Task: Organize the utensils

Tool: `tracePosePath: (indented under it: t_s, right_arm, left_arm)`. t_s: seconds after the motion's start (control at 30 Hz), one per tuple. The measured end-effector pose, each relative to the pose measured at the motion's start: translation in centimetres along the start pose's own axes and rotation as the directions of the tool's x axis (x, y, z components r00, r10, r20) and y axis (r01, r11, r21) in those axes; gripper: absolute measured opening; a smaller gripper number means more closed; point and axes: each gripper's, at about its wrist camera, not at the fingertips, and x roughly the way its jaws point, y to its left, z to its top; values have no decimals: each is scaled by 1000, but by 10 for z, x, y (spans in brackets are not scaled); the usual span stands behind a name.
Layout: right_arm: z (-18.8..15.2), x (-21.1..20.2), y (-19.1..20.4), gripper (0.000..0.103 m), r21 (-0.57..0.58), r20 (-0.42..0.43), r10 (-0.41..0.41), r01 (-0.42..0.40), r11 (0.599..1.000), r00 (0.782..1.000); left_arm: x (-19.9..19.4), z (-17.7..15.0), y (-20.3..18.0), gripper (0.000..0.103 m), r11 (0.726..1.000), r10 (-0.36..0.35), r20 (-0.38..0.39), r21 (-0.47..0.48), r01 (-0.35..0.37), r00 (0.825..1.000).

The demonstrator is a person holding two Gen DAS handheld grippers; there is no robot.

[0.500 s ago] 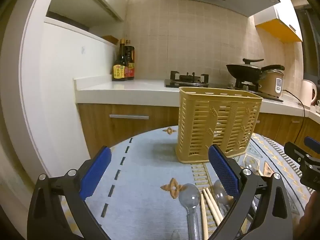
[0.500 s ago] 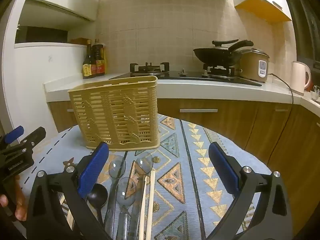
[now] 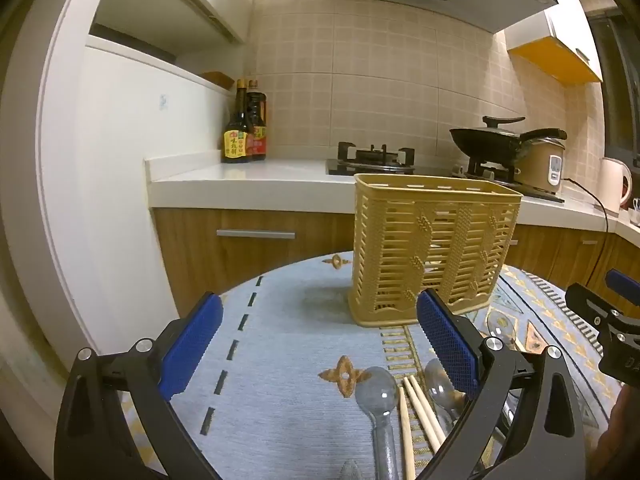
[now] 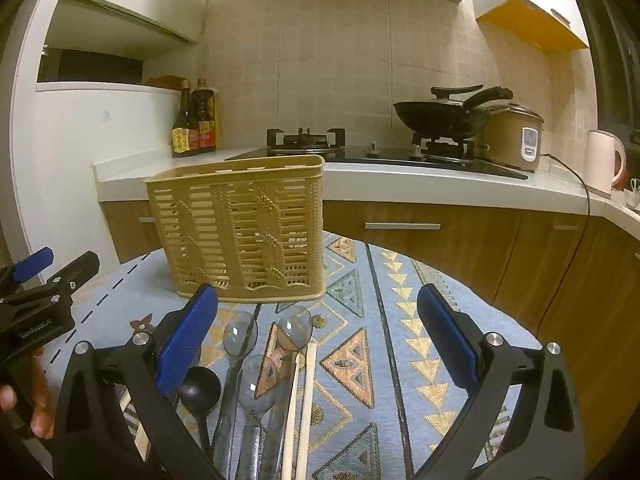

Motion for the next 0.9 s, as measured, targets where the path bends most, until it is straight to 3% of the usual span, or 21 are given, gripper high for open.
tracePosePath:
  t_s: [0.9]
  right_arm:
    - [0,0,2,95,-7,2,12,-12,1000,1000]
  left_arm:
    - [-3,-1,0,95,1000,-11,14,14,11,1000]
